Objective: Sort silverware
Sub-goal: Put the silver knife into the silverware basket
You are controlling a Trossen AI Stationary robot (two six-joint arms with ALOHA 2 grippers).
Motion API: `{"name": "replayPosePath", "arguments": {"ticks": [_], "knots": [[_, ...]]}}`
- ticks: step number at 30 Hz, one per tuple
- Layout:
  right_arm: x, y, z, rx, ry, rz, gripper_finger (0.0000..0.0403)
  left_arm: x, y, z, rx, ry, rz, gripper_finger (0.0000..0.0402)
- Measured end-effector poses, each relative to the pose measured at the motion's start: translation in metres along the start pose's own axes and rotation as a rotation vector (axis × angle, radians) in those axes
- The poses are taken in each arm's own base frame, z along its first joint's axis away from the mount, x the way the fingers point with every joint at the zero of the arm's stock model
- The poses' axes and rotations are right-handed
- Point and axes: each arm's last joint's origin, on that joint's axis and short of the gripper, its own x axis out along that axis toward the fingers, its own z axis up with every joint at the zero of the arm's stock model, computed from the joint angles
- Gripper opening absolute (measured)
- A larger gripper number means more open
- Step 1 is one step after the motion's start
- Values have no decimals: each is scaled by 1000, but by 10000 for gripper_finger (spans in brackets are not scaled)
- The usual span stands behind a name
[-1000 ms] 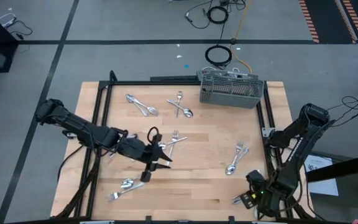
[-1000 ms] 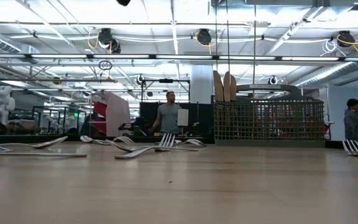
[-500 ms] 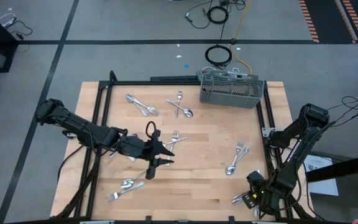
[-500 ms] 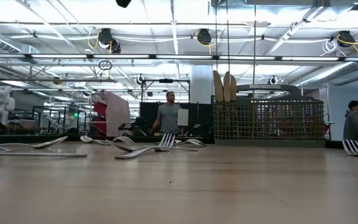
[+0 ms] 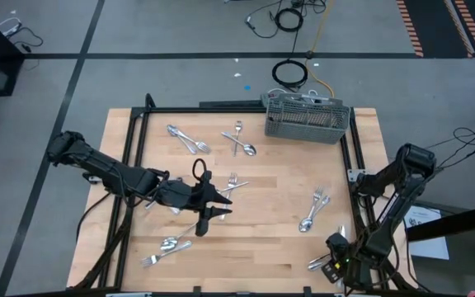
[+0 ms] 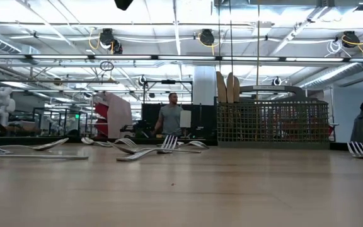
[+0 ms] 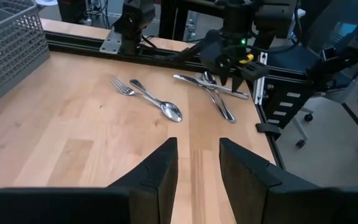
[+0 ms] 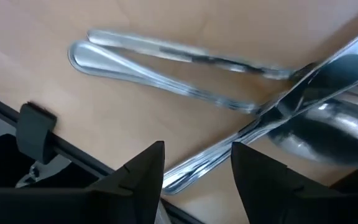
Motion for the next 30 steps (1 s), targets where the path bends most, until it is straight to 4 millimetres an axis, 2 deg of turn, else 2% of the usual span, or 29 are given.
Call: {"name": "replayPosePath", "arguments": {"ticks": [13, 22, 30], "knots": [[6, 0, -8, -139, 110, -47, 176, 0, 0, 2, -8, -25, 0, 125], [7, -2, -10, -133, 73, -32, 176, 0, -1, 2, -30, -23, -5, 125], [26, -4, -8, -111, 63, -135, 176, 0, -1, 2, -29, -19, -8, 125]]}}
